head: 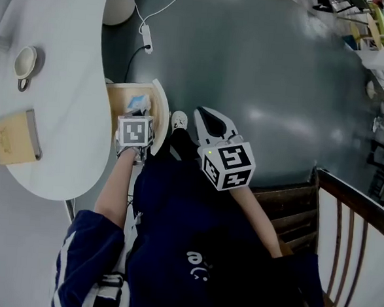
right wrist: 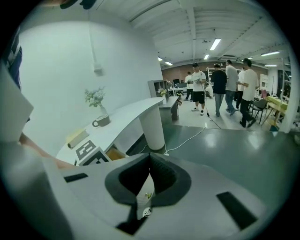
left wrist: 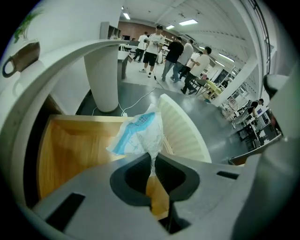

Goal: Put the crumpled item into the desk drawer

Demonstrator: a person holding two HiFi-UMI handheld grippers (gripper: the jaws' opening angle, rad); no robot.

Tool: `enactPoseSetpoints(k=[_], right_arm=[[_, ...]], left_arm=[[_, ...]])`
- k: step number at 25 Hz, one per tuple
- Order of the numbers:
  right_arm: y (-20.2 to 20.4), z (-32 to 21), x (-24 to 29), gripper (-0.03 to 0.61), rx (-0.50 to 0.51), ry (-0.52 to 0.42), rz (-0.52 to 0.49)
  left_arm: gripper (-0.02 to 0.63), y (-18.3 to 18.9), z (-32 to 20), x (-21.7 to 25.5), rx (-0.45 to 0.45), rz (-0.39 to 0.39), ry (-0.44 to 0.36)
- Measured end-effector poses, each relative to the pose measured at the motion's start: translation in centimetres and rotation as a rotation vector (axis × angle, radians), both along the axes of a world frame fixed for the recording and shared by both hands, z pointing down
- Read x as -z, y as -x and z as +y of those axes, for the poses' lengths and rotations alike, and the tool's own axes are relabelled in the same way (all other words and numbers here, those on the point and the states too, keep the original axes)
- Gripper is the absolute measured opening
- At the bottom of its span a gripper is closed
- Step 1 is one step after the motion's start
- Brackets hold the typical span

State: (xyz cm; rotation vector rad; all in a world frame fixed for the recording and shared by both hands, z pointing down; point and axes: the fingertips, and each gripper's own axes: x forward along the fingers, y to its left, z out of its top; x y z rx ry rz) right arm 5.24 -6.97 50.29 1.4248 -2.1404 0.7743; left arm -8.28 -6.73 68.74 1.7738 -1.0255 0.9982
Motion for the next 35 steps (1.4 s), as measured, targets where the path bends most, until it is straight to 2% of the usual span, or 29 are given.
enactPoseSetpoints(k=[7, 15, 27, 35], right_arm=[[-0.6, 0.7, -1.2, 0.006, -0.043, 0.029, 0.040], [-1.9, 1.7, -2.7, 0.006, -0.101, 0.082, 0.055], [-1.4, 0.7, -3.8, 0.006, -0.136, 0.084, 0.042], [-0.7, 0.5, -4.7, 0.007, -0.118, 0.101, 0.040]], left_arm=[[0.031, -0.4, -0.6, -2.1, -0.031, -0.018, 0.014], [0.031, -0.8, 0.0, -6.2, 0.018, -0.005, 0.126], [0.031, -0.3, 1.2, -9.9, 0.007, -0.010, 0.193], [0.032, -0.5, 1.1, -10.7, -0.029, 0.000, 0.165]])
